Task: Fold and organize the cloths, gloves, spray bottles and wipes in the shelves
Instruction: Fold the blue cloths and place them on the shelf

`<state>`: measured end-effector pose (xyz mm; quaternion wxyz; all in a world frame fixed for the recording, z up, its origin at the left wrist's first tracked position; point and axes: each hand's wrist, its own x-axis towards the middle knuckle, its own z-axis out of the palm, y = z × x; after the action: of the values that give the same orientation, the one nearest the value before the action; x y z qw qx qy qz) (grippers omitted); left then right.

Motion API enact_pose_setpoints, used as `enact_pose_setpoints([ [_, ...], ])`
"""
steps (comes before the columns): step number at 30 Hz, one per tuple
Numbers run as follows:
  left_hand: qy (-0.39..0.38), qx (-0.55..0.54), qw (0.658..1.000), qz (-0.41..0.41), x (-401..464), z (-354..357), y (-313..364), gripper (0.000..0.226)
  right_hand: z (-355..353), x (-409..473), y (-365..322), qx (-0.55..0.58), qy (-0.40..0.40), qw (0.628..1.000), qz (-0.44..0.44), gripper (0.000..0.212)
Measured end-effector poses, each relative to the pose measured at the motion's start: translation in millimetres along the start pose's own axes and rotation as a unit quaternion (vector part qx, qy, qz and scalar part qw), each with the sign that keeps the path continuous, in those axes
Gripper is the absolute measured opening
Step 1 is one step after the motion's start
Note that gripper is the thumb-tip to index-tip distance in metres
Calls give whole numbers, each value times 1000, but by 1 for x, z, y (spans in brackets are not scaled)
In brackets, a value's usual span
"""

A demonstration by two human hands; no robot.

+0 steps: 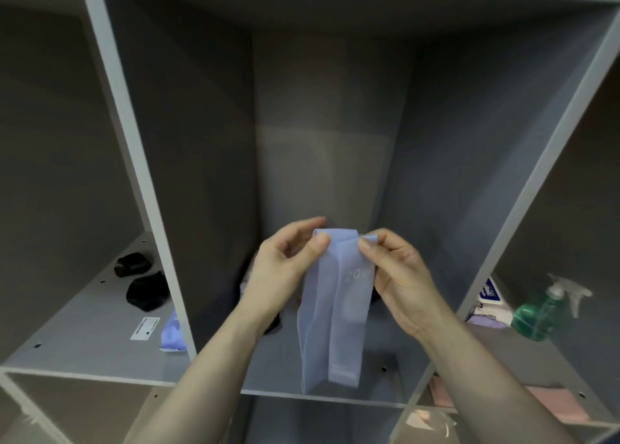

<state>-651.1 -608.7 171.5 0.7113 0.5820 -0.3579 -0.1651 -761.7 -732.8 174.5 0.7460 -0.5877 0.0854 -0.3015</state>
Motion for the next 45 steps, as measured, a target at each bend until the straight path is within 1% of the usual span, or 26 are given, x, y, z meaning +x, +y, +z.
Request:
enact_pose_setpoints([
  [2,-1,-17,1000,-3,2,10,5,24,0,-2,1,-15,-3,1000,-1,14],
  [5,28,-27,999,-26,5,15,-1,12,-1,-7,0,-39,4,999,-8,11],
  [8,33,13,999,-32,3,15,-6,10,-3,-11,1,-56,11,998,-6,11],
  [11,26,52,998,-36,1,15,-7,8,-4,-13,3,-62,35,997,-20,11],
  [13,51,67,996,-34,2,15,-8,11,-4,-14,5,-111,58,991,-51,13],
  [15,80,46,995,-37,4,13,-8,13,-3,-17,4,-153,71,983,-76,13],
  [16,85,23,995,-47,5,13,-7,13,-3,-18,3,-157,64,983,-76,11],
  [19,60,-14,995,-81,5,14,-4,16,2,-18,0,-160,30,985,-59,6],
  [24,-19,-30,993,-115,1,13,4,26,10,-12,3,-158,78,982,-72,14],
  [30,-42,-40,993,-102,0,11,10,28,10,-9,6,-163,100,979,-64,13],
  [34,-41,-34,993,-106,1,10,9,33,10,-8,7,-166,113,978,-64,13],
  [37,-48,-31,994,-94,1,9,10,36,10,-8,8,-167,119,977,-67,17],
  [39,-52,-32,994,-88,-1,10,13,38,9,-8,8,-164,125,977,-62,15],
  [41,-59,-18,995,-77,-3,10,14,31,6,-6,10,-173,135,974,-55,17],
  [43,-56,9,997,-58,-1,10,10,17,3,-4,13,-197,136,969,-63,19],
  [44,-49,17,997,-51,1,8,5,10,2,-3,13,-228,132,961,-79,21],
  [45,-42,20,998,-47,2,8,2,6,1,-2,13,-282,123,946,-98,27],
])
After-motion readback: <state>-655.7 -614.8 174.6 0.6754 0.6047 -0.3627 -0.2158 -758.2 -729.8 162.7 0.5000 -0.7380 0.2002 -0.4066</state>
